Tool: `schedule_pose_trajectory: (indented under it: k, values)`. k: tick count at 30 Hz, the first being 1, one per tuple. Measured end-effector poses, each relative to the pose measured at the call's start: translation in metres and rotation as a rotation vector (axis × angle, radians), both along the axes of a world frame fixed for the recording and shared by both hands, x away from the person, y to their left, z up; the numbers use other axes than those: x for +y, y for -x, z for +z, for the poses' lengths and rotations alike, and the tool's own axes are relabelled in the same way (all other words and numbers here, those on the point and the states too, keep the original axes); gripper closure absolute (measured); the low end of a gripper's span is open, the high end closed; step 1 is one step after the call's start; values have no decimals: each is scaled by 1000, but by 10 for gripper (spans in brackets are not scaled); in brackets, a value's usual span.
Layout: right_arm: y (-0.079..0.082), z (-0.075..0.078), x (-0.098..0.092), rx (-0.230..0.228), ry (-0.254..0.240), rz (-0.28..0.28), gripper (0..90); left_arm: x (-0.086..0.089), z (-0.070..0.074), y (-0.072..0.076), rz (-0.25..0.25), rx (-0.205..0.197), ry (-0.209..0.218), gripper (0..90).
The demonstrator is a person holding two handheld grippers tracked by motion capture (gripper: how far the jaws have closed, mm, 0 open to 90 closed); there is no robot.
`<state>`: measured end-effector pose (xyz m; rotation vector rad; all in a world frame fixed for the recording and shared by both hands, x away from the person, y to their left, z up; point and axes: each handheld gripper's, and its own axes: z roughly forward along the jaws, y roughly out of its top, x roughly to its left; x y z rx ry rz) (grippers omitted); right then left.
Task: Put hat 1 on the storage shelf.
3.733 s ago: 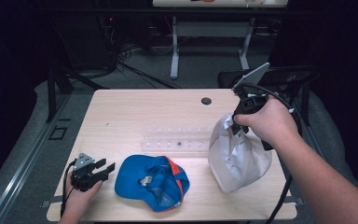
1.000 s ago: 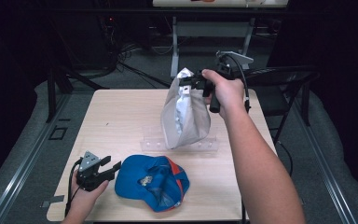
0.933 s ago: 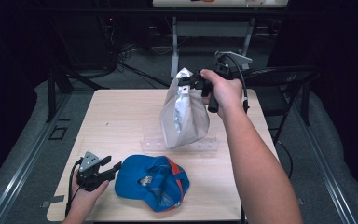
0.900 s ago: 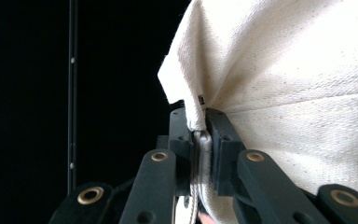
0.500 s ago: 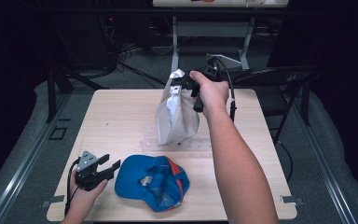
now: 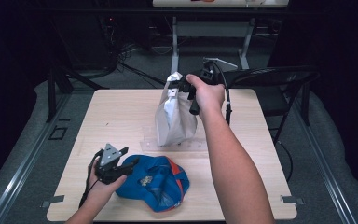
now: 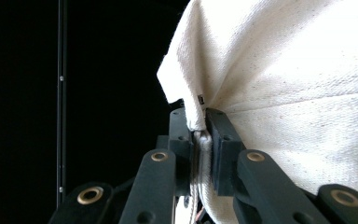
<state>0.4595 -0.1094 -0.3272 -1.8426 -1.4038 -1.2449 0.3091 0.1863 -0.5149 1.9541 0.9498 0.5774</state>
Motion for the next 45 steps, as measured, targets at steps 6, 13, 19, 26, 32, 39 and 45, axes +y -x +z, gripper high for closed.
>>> schedule_pose_trajectory:
  k: [6, 13, 19, 26, 32, 39, 45]
  values:
    - [1, 0, 1, -8, 0, 1, 814, -31, 3, -14, -41, 7, 14, 439]
    - [1, 1, 3, -7, -3, 2, 814, -56, -3, -22, -58, -10, -16, 423]
    - [1, 1, 5, -9, -4, 9, 813, -70, -7, -31, -36, -13, -50, 455]
    - [2, 1, 6, -11, -3, 13, 812, -75, -9, -35, -37, -19, -48, 574]
    - [2, 3, 7, -14, 0, 18, 812, -70, -7, -35, -52, -33, -42, 709]
    - [3, 7, 10, -20, 9, 26, 811, -59, -6, -39, -65, -25, -2, 747]
    - [1, 4, 13, -16, 16, 28, 810, -54, -9, -43, -76, -4, 39, 751]
